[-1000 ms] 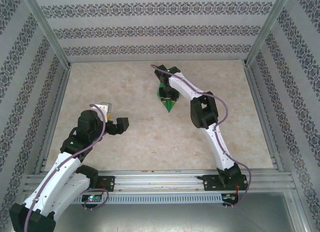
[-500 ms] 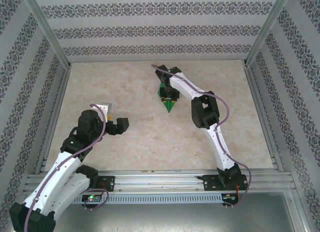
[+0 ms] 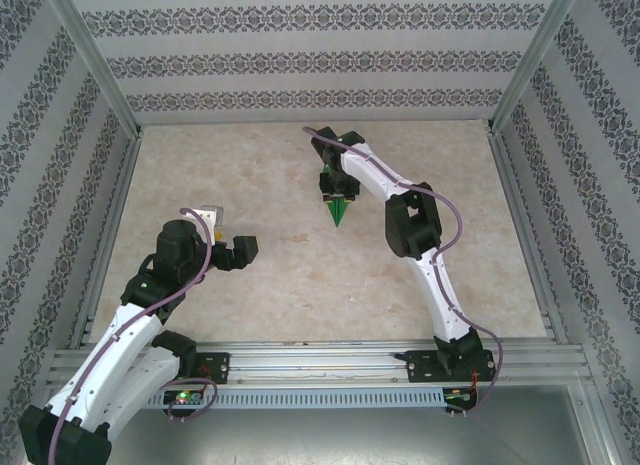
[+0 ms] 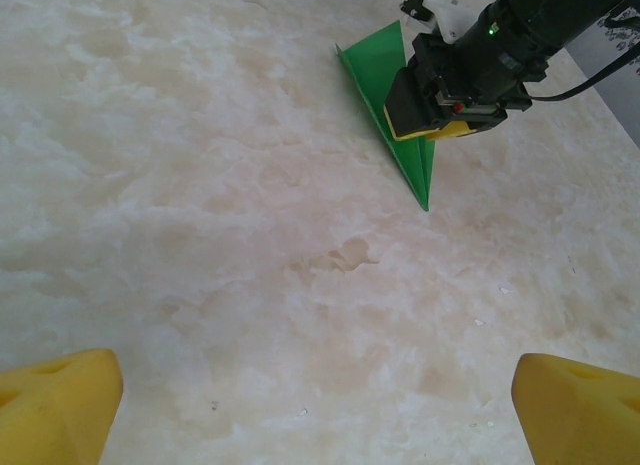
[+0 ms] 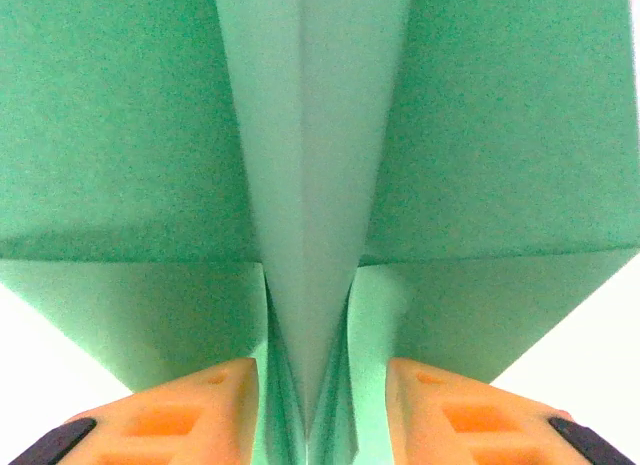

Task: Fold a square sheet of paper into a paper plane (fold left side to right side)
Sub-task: Place the paper plane at the center of the table.

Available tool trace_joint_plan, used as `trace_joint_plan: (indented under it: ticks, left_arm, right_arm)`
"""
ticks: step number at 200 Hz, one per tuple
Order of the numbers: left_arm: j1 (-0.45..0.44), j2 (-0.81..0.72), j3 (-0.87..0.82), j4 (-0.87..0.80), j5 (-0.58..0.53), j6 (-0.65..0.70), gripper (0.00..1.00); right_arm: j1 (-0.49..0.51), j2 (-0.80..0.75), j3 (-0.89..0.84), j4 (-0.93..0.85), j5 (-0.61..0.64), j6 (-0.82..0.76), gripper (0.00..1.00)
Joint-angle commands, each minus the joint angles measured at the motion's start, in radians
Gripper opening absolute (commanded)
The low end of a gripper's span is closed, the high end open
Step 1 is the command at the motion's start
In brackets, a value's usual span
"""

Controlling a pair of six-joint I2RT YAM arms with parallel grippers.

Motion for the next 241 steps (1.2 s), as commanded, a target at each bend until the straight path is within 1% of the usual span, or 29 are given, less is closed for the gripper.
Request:
trace_joint_plan:
  ticks: [1,65,103,120,134,153,168,208,241]
  left_arm:
    - [0.016,0.000,0.028,-0.007,-0.002,-0.021,1.00]
    - [0.017,0.001,0.031,0.005,-0.005,-0.027,1.00]
    - [0.016,0.009,0.028,0.020,-0.019,-0.036,1.00]
    - [0.016,0.014,0.031,0.024,-0.032,-0.050,1.00]
    - [0.018,0.014,0.027,0.035,-0.048,-0.072,1.00]
    - [0.020,0.015,0.022,0.052,-0.068,-0.101,1.00]
    - [0.024,0.011,0.028,0.045,-0.086,-0.111,1.00]
    - [0.030,-0.014,0.025,0.023,-0.159,-0.141,1.00]
    - [0.034,-0.021,0.047,-0.004,-0.205,-0.120,1.00]
  right_arm:
    - [-0.001,-0.057,-0.015,-0.025,-0.006,-0.022,0.40]
    - [0.008,-0.107,-0.045,-0.026,0.005,-0.050,0.44]
    - [0.043,-0.248,-0.159,0.032,0.051,-0.089,0.55]
    - [0.077,-0.339,-0.273,0.083,0.067,-0.104,0.61]
    - [0.097,-0.430,-0.375,0.133,0.081,-0.106,0.64]
    - [0.113,-0.563,-0.532,0.211,0.086,-0.111,0.67]
    - [0.117,-0.680,-0.663,0.265,0.117,-0.110,0.71]
    - [0.088,-0.978,-0.970,0.407,0.200,-0.156,0.83]
    - [0.011,-1.167,-1.149,0.520,0.217,-0.215,0.87]
